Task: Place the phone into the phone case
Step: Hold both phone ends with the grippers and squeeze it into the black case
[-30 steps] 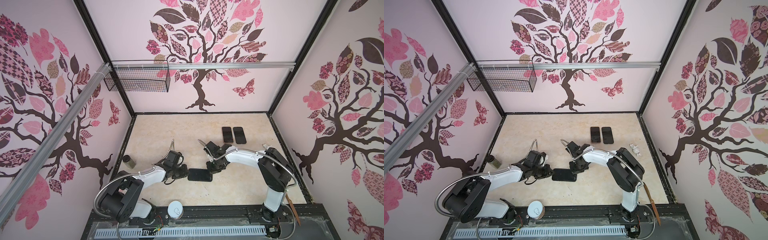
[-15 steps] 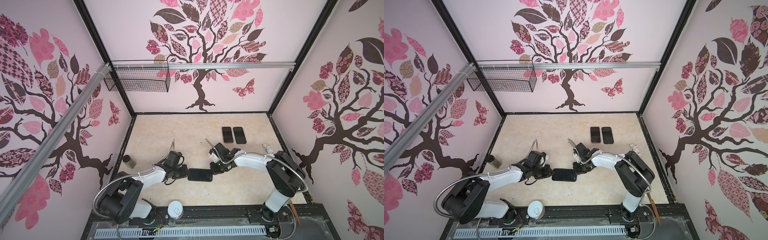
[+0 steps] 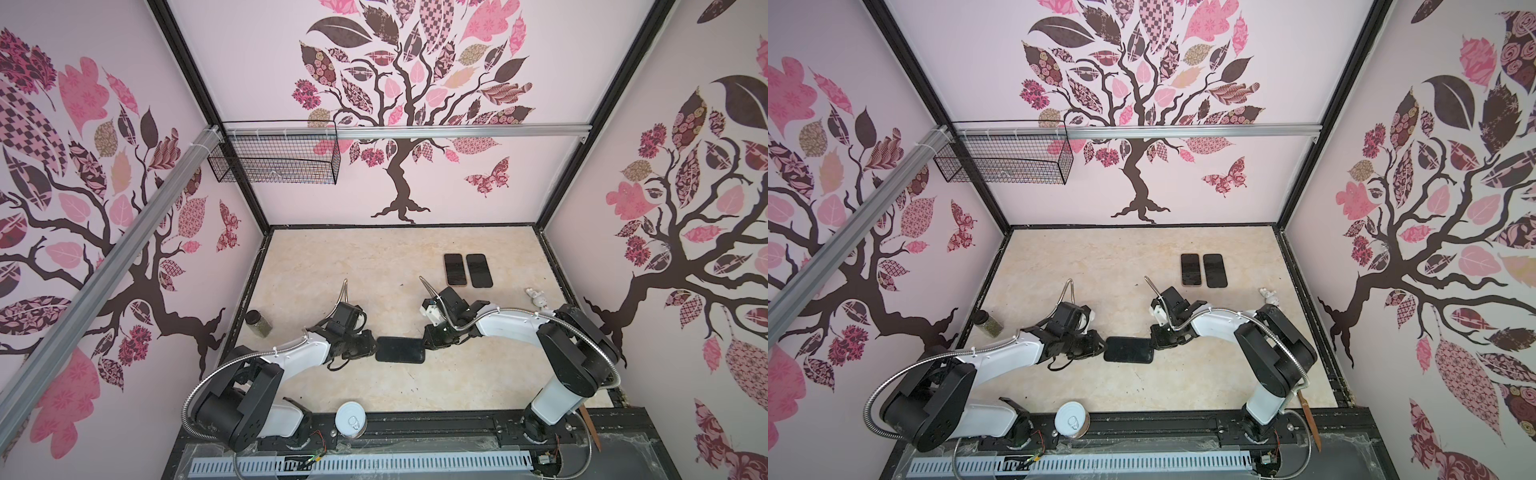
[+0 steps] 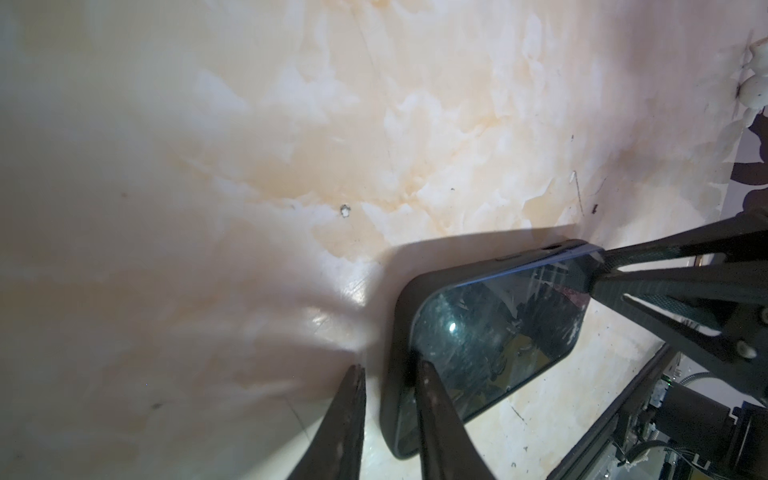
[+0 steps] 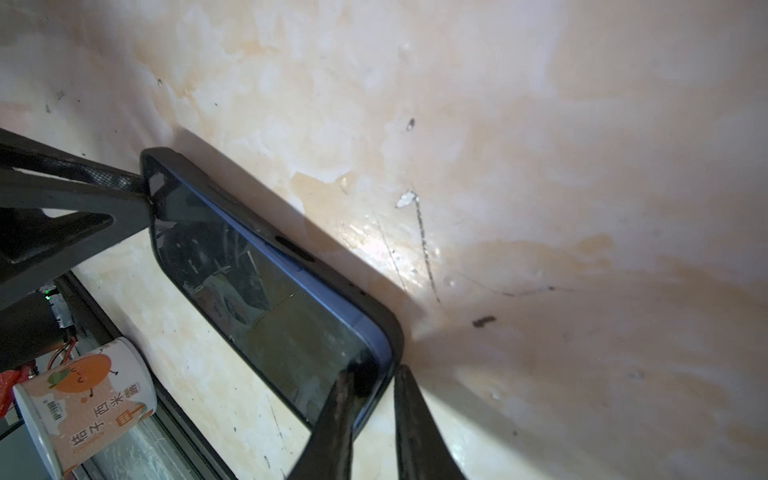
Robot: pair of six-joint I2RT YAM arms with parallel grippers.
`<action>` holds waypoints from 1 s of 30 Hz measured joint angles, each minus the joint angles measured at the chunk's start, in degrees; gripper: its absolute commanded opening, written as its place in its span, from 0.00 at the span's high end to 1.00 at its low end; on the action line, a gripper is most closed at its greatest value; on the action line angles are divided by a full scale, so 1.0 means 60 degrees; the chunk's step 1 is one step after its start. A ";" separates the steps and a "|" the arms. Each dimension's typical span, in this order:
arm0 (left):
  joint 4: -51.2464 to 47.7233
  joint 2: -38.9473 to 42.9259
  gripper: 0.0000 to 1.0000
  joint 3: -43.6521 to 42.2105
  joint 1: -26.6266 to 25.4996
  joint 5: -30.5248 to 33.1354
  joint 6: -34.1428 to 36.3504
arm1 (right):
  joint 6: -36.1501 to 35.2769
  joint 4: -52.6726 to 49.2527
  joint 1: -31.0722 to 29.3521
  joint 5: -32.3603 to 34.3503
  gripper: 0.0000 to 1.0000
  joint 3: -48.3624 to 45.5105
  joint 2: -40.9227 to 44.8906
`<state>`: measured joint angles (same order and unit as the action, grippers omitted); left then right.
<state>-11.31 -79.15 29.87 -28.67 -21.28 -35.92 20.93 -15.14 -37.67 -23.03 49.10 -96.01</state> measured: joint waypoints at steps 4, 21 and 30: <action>-0.0040 0.0000 0.74 0.0007 0.0015 -0.0022 0.0066 | 0.0000 0.0007 0.0018 0.0062 0.80 0.0000 0.0069; -0.0015 -0.0455 0.77 0.0321 0.0022 -0.0277 0.0244 | -0.0022 0.0302 0.0186 -0.0299 0.84 0.0000 0.0131; 0.0127 -0.0550 0.79 0.0328 0.0044 -0.0375 0.0244 | 0.0015 0.0641 0.0262 -0.0627 0.86 -0.0284 0.0076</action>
<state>-10.55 -82.46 31.83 -28.40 -23.53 -34.46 21.02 -11.29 -36.10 -26.79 47.40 -95.55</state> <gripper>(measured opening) 0.215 0.143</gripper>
